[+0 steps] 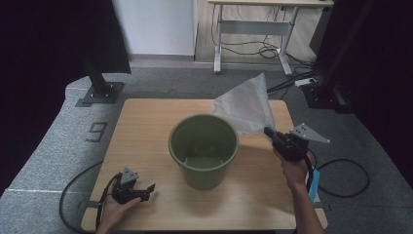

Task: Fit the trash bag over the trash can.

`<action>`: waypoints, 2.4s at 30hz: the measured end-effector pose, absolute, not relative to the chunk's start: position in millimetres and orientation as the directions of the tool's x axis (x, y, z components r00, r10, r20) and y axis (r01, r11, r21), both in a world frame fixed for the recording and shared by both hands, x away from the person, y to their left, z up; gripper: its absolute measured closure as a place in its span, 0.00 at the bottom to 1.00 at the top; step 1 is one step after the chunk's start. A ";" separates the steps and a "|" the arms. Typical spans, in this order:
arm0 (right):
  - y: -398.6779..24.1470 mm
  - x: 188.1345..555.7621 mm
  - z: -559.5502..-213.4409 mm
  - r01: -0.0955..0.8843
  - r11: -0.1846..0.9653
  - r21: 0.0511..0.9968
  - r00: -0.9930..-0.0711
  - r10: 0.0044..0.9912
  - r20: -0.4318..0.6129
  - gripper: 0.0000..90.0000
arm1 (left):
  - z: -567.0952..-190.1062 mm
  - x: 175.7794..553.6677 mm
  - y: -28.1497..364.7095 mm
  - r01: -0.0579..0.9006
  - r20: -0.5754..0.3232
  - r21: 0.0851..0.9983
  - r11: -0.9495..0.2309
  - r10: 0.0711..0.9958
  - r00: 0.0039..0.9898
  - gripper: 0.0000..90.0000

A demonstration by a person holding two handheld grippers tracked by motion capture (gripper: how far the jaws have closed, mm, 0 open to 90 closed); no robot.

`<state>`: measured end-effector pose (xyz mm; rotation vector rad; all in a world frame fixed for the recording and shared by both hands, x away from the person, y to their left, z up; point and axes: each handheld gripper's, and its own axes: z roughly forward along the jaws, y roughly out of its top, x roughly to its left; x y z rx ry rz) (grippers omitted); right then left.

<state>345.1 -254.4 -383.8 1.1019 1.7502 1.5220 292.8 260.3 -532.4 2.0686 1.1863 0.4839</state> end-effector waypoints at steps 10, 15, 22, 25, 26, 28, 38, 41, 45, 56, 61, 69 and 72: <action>-263.4 334.4 -365.8 0.166 0.003 0.986 -0.496 0.864 0.081 0.99 | -532.6 292.8 260.1 0.600 -0.020 0.724 -0.341 0.858 0.513 0.15; -266.0 326.8 -359.8 0.132 -0.029 0.991 -0.508 0.856 0.093 0.99 | -533.0 292.7 260.1 0.602 -0.021 0.721 -0.343 0.858 0.513 0.15; -268.1 311.1 -337.5 0.049 -0.065 0.997 -0.512 0.855 0.081 0.99 | -533.0 292.2 260.3 0.602 -0.020 0.722 -0.342 0.859 0.512 0.15; -269.8 306.0 -331.8 0.023 -0.081 0.996 -0.511 0.856 0.081 0.99 | -532.6 291.9 260.9 0.600 -0.019 0.723 -0.342 0.859 0.512 0.15; -271.2 301.0 -326.8 0.002 -0.097 0.995 -0.510 0.856 0.084 0.99 | -532.6 291.6 261.2 0.600 -0.019 0.723 -0.343 0.858 0.513 0.15; -272.0 296.6 -322.2 -0.014 -0.105 0.994 -0.516 0.853 0.082 0.99 | -532.8 291.6 261.3 0.602 -0.020 0.722 -0.343 0.858 0.513 0.15; -254.2 276.9 -310.6 -0.068 -0.038 0.997 -0.543 0.840 -0.005 0.99 | -533.6 291.6 259.1 0.603 -0.022 0.718 -0.348 0.855 0.519 0.15; -246.2 277.7 -317.8 -0.049 -0.022 0.999 -0.558 0.830 -0.009 0.99 | -533.7 291.6 258.8 0.603 -0.021 0.717 -0.349 0.854 0.520 0.15; -233.3 284.0 -336.8 -0.007 0.003 1.000 -0.577 0.817 -0.006 0.99 | -533.8 291.4 258.6 0.603 -0.020 0.716 -0.352 0.853 0.521 0.15; -200.8 276.7 -377.2 0.067 0.076 0.995 -0.666 0.746 -0.012 0.99 | -529.6 289.7 257.2 0.591 -0.005 0.725 -0.353 0.856 0.517 0.16; -199.7 275.8 -384.6 0.102 0.056 0.993 -0.686 0.727 0.029 0.99 | -526.4 288.9 257.0 0.586 -0.008 0.733 -0.346 0.857 0.516 0.16; -194.2 273.3 -396.2 0.129 0.074 0.989 -0.710 0.703 0.040 0.99 | -526.7 288.8 257.1 0.586 -0.009 0.732 -0.347 0.855 0.518 0.16; -186.6 272.6 -403.6 0.139 0.099 0.985 -0.720 0.693 0.032 0.99 | -527.5 289.0 256.9 0.587 -0.009 0.732 -0.347 0.856 0.517 0.16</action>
